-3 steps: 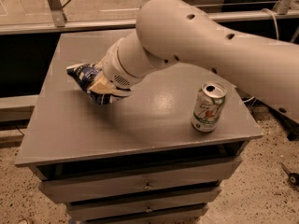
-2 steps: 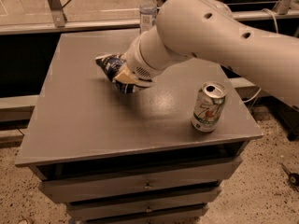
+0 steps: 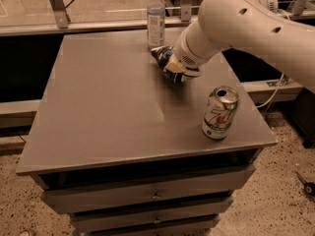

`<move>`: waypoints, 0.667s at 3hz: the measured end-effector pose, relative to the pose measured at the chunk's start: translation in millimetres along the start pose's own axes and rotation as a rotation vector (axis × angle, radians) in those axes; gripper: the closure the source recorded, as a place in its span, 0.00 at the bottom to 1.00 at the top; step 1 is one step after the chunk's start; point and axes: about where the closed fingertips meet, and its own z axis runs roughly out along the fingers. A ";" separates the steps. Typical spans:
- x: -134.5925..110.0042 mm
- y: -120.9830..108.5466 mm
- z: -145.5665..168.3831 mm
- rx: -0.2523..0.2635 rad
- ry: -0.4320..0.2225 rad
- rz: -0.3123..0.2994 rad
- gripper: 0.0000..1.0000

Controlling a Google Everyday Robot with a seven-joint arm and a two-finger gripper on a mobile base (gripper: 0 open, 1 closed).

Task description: Move blue chip bag near 7up can

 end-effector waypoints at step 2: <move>51.5 -42.7 -21.0 0.033 0.067 0.033 1.00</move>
Offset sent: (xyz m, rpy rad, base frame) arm 0.0115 -0.1053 0.0049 -0.0631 0.0438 -0.0982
